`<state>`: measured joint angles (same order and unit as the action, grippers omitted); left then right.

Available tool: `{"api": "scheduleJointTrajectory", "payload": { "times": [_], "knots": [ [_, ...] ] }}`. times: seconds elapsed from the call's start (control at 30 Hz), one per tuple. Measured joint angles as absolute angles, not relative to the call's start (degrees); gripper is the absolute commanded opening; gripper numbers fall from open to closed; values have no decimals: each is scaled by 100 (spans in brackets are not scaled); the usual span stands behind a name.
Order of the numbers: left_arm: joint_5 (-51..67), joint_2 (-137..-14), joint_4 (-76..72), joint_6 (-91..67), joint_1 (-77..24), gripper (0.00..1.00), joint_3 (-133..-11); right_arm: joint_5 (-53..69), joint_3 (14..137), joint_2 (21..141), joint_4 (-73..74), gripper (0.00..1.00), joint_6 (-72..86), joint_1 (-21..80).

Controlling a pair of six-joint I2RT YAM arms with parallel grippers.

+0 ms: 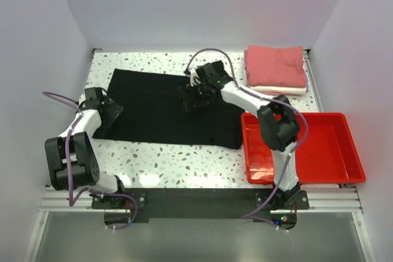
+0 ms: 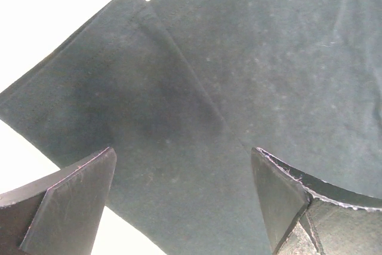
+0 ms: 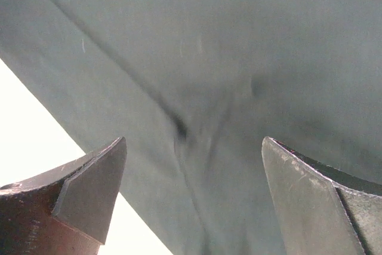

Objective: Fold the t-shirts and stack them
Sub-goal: Fold the tshirt

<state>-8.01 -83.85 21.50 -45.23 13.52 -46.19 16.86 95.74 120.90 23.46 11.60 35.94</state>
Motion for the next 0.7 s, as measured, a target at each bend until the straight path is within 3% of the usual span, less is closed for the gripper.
{"api": "scheduleJointTrajectory", "payload": {
  "times": [0.33,0.7],
  "knots": [
    [-484,-8453,1787,-4484,1347,100,-4582,1564,6567,9504,2558,99,1542,3594],
    [-303,-9118,1391,-4377,1898,100,-4812,1007,5972,9625,2762,99,1835,3583]
  ]
}}
